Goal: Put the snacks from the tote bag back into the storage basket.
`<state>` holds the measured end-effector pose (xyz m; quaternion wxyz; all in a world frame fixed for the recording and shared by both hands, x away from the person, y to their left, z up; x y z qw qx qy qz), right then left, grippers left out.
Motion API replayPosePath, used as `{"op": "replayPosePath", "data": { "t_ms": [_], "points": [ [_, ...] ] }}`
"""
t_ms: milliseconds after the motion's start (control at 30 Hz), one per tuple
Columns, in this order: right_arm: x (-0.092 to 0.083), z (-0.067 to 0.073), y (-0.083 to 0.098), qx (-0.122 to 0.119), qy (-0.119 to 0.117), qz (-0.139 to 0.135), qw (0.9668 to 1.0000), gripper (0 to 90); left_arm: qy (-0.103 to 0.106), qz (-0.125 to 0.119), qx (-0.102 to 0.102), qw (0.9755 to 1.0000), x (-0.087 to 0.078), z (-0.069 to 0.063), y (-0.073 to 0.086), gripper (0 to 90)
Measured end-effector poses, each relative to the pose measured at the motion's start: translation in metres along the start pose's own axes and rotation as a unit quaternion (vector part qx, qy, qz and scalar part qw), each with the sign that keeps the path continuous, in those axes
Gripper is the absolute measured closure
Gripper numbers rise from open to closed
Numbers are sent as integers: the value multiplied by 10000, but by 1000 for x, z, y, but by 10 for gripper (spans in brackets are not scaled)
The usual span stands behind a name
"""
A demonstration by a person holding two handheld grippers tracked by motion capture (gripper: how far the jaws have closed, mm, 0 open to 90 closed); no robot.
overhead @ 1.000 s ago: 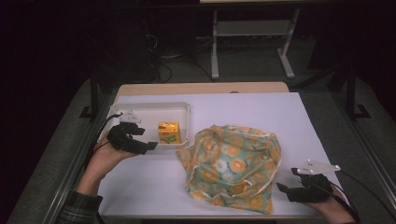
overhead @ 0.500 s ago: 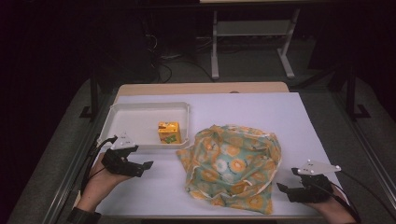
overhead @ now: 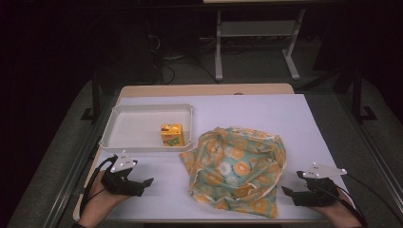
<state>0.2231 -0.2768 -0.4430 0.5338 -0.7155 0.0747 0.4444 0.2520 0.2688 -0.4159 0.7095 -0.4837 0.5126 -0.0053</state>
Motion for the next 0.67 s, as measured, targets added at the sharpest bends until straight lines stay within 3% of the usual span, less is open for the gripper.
{"op": "replayPosePath", "data": {
  "t_ms": [300, 667],
  "points": [
    [1, 1, 0, -25, -2, 15, 10000, 209, 135, 269, 29, 9995, 0, -10, 23, 138],
    [1, 1, 1, -39, 5, 41, 10000, 206, 224, 381, 124, 9989, 5, -10, 22, 138]
  ]
}}
Point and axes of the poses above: each handheld gripper's, and its own axes: x roughly forward along the jaws, y roughly out of its underside, z roughly to its left, the point moved 1 cm from there along x, roughly forward along the jaws, and after that the axes turned 4 degrees about y, right-handed, at the moved point
